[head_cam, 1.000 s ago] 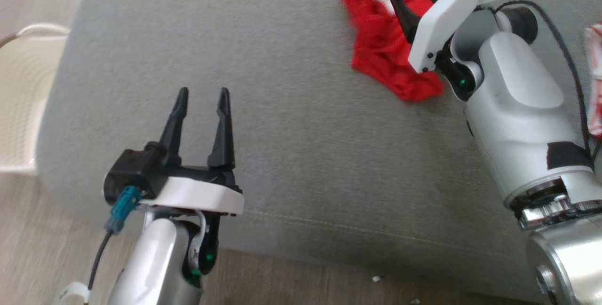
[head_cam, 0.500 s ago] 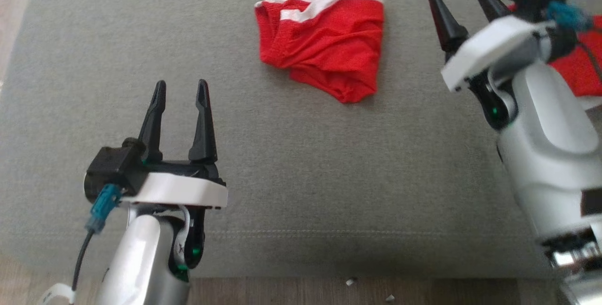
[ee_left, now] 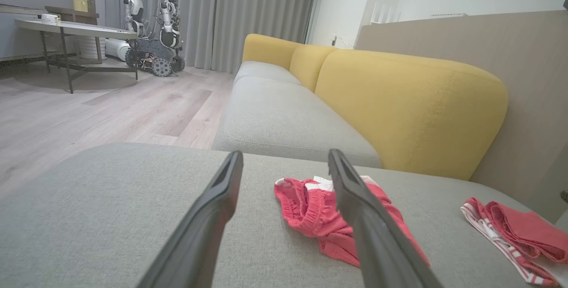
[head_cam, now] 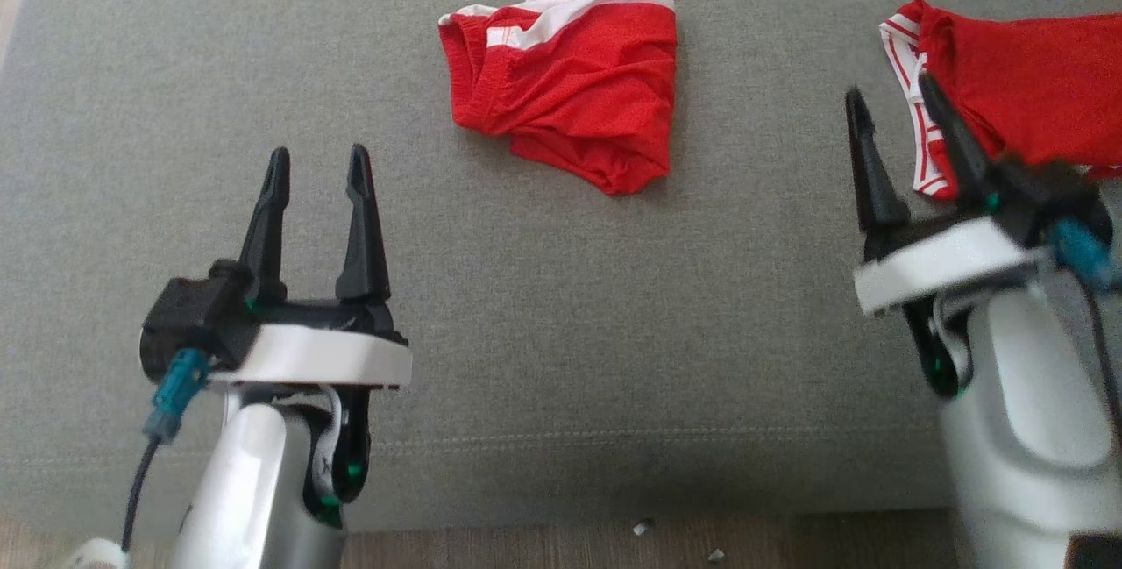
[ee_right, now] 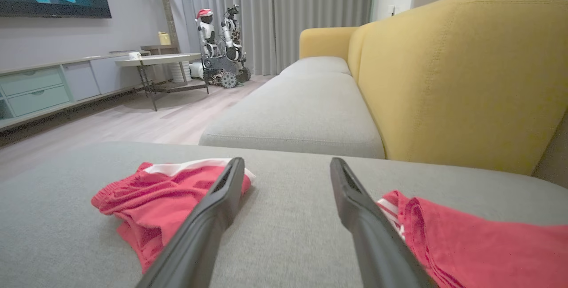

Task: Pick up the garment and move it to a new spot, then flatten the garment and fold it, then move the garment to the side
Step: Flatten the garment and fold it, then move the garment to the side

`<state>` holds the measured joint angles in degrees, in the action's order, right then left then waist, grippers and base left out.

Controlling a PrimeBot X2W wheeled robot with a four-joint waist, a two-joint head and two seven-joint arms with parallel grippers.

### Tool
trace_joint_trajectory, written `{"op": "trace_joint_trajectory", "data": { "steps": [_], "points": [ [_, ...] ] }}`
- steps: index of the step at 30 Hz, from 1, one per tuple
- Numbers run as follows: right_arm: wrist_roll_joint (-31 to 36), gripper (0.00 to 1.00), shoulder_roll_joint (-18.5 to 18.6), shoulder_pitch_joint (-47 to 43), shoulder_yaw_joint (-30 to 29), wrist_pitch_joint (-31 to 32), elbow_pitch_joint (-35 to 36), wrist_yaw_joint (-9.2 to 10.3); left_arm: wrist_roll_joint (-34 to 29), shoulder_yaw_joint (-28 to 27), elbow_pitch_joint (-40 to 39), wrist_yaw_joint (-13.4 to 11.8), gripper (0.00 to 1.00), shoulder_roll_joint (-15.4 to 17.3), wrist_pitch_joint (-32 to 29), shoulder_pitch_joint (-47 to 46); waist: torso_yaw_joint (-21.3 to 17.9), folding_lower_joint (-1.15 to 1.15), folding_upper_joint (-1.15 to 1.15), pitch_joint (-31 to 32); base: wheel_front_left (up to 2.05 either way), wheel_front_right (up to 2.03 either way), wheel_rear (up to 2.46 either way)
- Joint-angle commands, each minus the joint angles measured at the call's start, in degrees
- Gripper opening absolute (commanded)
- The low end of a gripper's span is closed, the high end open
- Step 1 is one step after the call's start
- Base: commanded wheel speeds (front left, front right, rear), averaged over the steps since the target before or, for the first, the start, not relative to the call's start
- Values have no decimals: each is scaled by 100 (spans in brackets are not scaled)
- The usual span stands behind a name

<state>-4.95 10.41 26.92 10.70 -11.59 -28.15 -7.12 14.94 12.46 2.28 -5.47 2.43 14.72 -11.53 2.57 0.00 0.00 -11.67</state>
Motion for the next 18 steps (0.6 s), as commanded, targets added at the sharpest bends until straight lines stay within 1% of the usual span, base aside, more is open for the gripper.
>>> {"op": "trace_joint_trajectory", "data": {
  "steps": [1, 4, 8, 11, 18],
  "points": [
    [96, 100, -158, -166, -74, -92, 266, -36, -95, -156, -159, 14, 100, 44, 28, -36, 5, 0, 0, 5, 0, 0, 0],
    [270, 100, -353, -502, -404, -177, 468, -36, -103, -157, -156, -7, 100, 44, 28, 62, 9, 0, 0, 18, 0, 0, 0],
    [542, 100, -523, -748, -637, -244, 670, -36, -146, -184, -200, -15, 100, 44, 28, 185, 3, 0, 0, 48, 0, 0, 0],
    [754, 100, -603, -828, -716, -270, 757, -36, -183, -186, -222, -19, 100, 44, 28, 240, 6, 0, 0, 63, 0, 0, 0],
    [865, 100, -678, -825, -815, -253, 826, -36, -187, -78, -285, -28, 100, 44, 28, 188, 145, 0, 0, -12, 0, 0, 0]
  ]
}}
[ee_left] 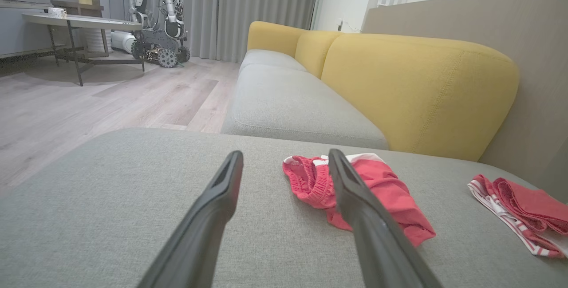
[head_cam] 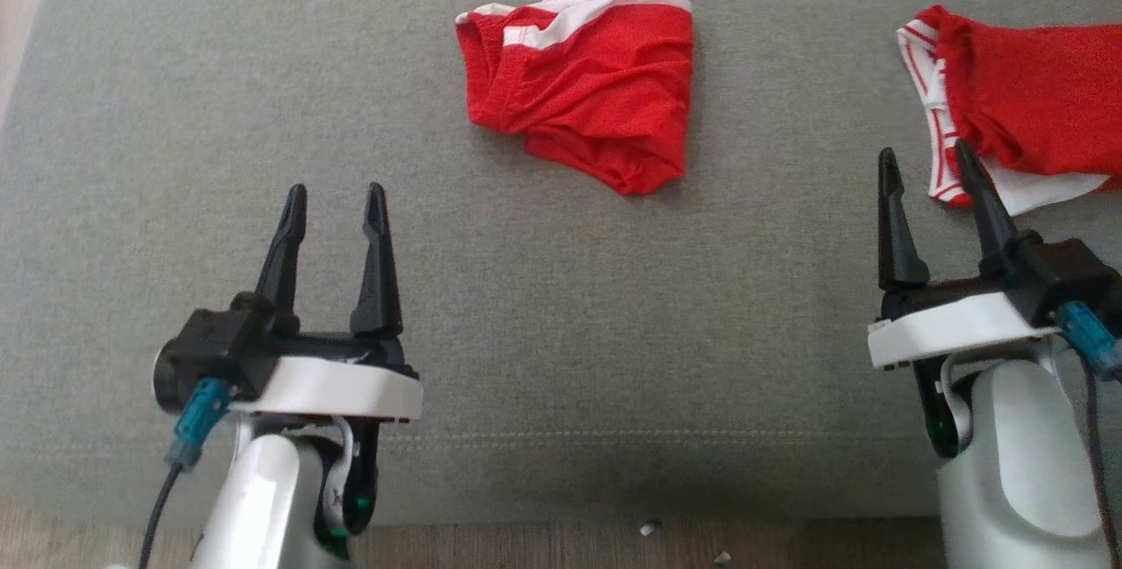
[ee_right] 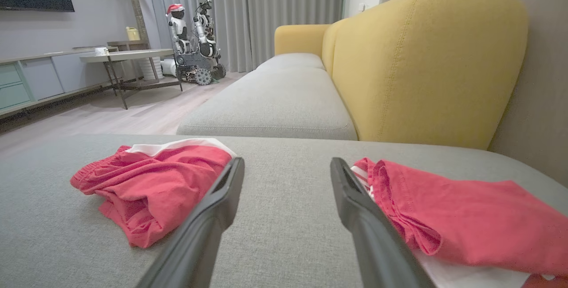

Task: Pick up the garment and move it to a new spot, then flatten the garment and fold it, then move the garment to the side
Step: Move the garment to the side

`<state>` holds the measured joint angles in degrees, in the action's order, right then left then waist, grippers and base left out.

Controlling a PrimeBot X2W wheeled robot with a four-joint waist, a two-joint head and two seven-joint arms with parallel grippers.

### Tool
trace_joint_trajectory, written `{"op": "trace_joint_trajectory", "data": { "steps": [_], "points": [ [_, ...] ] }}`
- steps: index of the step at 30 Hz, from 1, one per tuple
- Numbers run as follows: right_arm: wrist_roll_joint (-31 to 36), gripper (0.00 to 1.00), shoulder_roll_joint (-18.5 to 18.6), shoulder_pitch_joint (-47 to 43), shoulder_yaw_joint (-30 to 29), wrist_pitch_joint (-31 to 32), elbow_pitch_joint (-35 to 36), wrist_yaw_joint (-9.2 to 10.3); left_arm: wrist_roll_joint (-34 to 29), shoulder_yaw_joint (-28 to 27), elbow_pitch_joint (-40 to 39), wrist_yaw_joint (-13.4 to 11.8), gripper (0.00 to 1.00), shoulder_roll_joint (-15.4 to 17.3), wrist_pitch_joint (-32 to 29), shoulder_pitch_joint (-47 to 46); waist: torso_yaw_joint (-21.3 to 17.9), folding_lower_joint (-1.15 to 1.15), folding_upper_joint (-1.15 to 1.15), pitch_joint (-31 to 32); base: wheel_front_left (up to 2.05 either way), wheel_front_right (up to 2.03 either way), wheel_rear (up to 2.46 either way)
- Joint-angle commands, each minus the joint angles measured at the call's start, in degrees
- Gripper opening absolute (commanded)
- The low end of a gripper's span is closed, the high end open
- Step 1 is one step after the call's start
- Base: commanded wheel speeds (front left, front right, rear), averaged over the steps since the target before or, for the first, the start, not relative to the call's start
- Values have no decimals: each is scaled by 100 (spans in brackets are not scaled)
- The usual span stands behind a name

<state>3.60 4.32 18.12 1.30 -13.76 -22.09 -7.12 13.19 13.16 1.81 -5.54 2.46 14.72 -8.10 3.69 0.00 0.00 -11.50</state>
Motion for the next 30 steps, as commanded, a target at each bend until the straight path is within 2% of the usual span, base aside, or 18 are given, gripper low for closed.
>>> {"op": "trace_joint_trajectory", "data": {
  "steps": [1, 5, 12, 17, 26, 30],
  "points": [
    [-24, 100, -76, 83, 135, 0, 214, -36, -5, -121, -252, -26, 100, 42, 28, -171, 61, 0, 0, -57, 0, 0, 0],
    [-511, 100, -106, 295, 254, 387, 80, -36, 4, -21, -262, -21, 100, 42, 28, -219, 209, 0, 0, -195, 0, 0, 0],
    [-2048, 100, -136, 988, 442, 1379, -346, -36, 40, 171, -210, -17, 100, 42, 28, -366, 586, 0, 0, -537, 0, 0, 0],
    [-2832, 100, -140, 1513, 283, 2087, -855, -36, 68, 338, -178, -43, 100, 42, 28, -447, 891, 0, 0, -715, 0, 0, 0],
    [-3399, 100, -143, 2307, -150, 2771, -1797, -36, 177, 588, -108, -140, 100, 42, 28, -505, 1337, 0, 0, -936, 0, 0, 0],
    [-3349, 100, -143, 2592, -259, 2851, -2136, -36, 229, 671, -109, -189, 100, 42, 28, -541, 1448, 0, 0, -1014, 0, 0, 0]
  ]
}}
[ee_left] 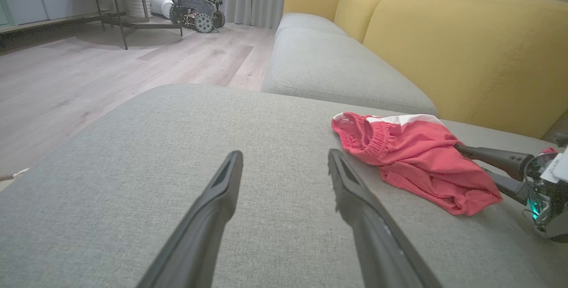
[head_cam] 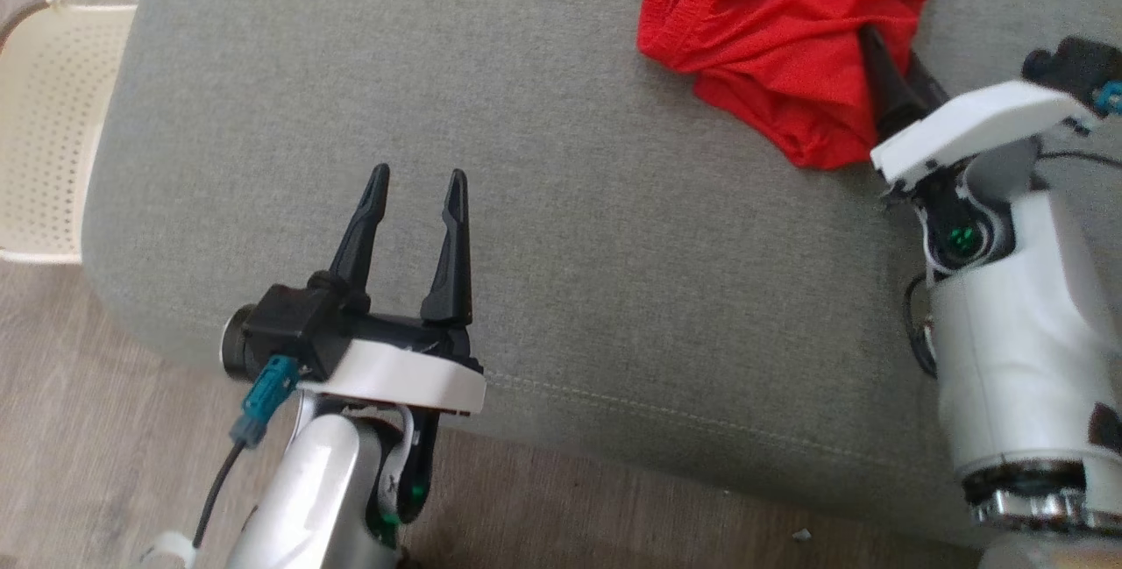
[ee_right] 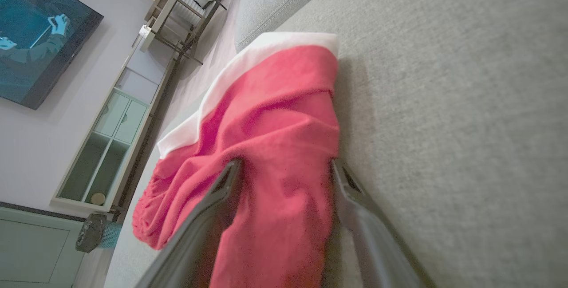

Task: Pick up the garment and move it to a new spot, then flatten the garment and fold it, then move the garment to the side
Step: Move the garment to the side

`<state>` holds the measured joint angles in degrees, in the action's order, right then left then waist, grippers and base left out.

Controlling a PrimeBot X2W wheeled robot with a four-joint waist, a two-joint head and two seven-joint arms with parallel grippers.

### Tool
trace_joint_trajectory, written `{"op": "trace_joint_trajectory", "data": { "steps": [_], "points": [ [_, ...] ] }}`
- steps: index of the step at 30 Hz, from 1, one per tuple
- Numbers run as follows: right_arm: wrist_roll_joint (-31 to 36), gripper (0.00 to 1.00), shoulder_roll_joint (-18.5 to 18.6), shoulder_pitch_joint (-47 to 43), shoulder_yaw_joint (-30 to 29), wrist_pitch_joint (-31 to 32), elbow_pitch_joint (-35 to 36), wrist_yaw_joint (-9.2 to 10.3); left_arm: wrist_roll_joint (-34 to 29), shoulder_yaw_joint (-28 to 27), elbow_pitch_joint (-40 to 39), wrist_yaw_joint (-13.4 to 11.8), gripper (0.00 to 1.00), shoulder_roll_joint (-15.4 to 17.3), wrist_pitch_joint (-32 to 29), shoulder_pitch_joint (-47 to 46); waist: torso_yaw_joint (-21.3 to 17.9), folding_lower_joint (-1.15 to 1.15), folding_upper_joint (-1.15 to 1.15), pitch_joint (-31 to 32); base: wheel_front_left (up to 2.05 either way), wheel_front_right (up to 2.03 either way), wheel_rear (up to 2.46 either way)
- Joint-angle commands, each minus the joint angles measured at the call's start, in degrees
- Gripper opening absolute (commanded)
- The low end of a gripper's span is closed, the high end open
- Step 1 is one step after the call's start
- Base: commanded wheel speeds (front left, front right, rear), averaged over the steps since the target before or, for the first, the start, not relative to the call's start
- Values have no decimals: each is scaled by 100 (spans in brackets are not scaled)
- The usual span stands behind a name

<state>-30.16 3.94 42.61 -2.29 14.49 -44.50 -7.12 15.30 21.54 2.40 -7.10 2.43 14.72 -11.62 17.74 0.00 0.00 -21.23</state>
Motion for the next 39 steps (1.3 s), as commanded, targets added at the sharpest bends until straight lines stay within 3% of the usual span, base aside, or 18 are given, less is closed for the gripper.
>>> {"op": "trace_joint_trajectory", "data": {
  "steps": [1, 5, 6, 7, 8, 15, 24, 29, 39],
  "points": [
    [11, 100, -105, 204, 79, 46, 28, -36, 28, -151, -172, -43, 100, 44, 28, -195, 63, 0, 0, -55, 0, 0, 0],
    [-49, 100, -105, 402, 169, 85, -198, -36, 49, -122, -172, -75, 100, 44, 28, -225, 97, 0, 0, -98, 0, 0, 0],
    [-65, 67, -105, 437, 211, 88, -236, -36, 54, -120, -172, -83, 100, 44, 28, -240, 96, 0, 0, -107, 0, 0, 0],
    [-48, 21, -105, 466, 259, 69, -263, -36, 58, -118, -172, -91, 100, 44, 28, -255, 91, 0, 0, -110, 0, 0, 0],
    [37, 0, -102, 491, 333, 12, -272, -36, 59, -116, -172, -98, 100, 44, 28, -271, 81, 0, 0, -110, 0, 0, 0],
    [654, 0, 166, 459, 943, -535, -214, -36, 23, -162, -181, -104, 100, 44, 28, -330, -95, 0, 0, -43, 0, 0, 0],
    [988, 0, 710, 320, 1789, -942, 80, -36, -129, -296, -153, -1, 100, 44, 28, -372, -675, 0, 0, 91, 0, 0, 0],
    [908, 0, 1277, 349, 2379, -817, 576, -36, -264, -352, -131, 140, 100, 44, 28, -504, -1197, 0, 0, 17, 0, 0, 0],
    [494, 0, 2479, 588, 2806, -375, 1524, -36, -674, -436, -125, 460, 100, 45, 28, -1120, -2195, 0, 0, -645, 0, 0, 0]
  ]
}}
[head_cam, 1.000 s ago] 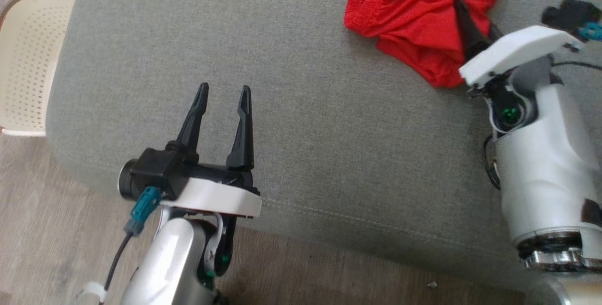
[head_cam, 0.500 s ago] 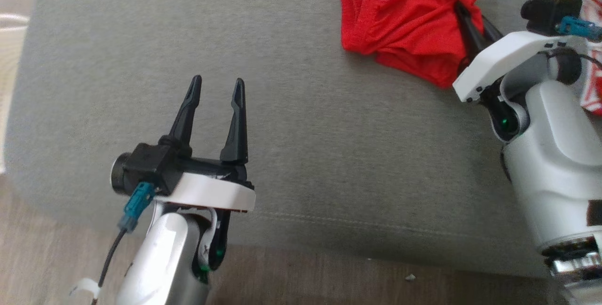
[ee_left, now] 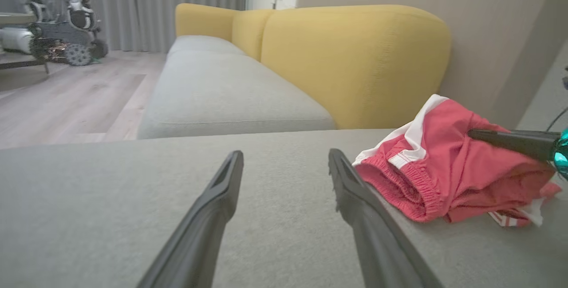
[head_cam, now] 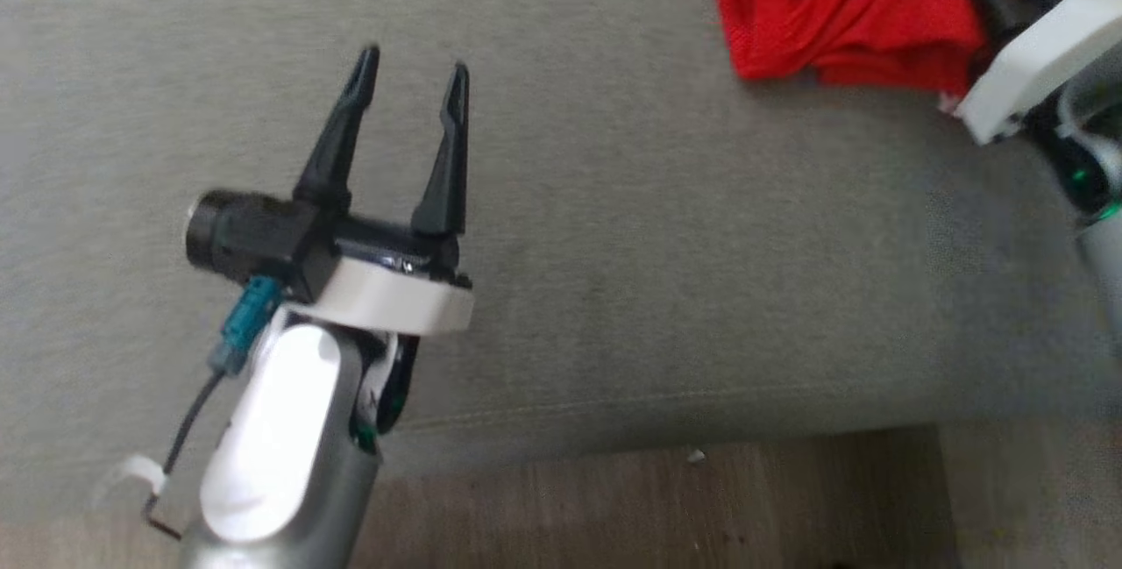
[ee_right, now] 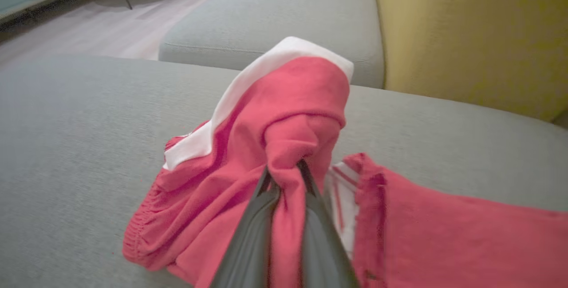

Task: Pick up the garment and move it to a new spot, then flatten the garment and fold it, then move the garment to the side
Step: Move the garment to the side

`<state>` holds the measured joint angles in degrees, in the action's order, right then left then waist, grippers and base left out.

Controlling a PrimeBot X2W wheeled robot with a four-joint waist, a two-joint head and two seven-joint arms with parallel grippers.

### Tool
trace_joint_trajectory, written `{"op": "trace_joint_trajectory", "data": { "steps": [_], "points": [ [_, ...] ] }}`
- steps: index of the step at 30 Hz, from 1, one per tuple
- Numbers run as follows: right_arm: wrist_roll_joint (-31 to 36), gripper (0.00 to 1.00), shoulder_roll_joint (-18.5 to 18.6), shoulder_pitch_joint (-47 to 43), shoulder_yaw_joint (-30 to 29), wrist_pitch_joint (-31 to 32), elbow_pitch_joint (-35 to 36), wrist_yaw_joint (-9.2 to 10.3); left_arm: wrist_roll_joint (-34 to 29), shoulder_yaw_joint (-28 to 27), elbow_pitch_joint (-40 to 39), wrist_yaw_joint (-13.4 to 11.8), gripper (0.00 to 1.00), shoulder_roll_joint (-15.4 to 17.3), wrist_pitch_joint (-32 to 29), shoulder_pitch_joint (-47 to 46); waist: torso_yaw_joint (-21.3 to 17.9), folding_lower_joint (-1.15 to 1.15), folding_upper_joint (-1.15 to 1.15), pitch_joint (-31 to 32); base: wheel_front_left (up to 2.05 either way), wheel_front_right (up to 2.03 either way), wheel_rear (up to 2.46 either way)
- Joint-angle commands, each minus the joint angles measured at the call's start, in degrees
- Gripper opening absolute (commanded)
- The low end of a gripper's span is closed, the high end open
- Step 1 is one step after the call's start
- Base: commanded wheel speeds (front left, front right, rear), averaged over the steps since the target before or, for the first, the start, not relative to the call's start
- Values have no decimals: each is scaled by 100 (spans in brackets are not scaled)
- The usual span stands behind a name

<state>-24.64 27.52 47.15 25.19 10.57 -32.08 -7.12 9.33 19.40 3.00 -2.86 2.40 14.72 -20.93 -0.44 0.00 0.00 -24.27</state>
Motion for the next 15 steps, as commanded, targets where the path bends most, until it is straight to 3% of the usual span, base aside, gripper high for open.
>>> {"op": "trace_joint_trajectory", "data": {
  "steps": [1, 7, 15],
  "points": [
    [-91, 0, 234, 175, 77, 39, 376, -36, -128, -262, -184, 75, 100, 52, 28, -271, -488, 0, 0, -445, 0, 0, 0],
    [-249, 0, 790, 345, 74, 22, 685, -36, -429, -366, -41, 336, 100, 148, 28, -754, -1065, 0, 0, -977, 0, 0, 0],
    [2, 0, 1169, 430, 47, -182, 681, -36, -595, -381, 91, 481, 100, 204, 28, -1045, -1475, 0, 0, -1279, 0, 0, 0]
  ]
}}
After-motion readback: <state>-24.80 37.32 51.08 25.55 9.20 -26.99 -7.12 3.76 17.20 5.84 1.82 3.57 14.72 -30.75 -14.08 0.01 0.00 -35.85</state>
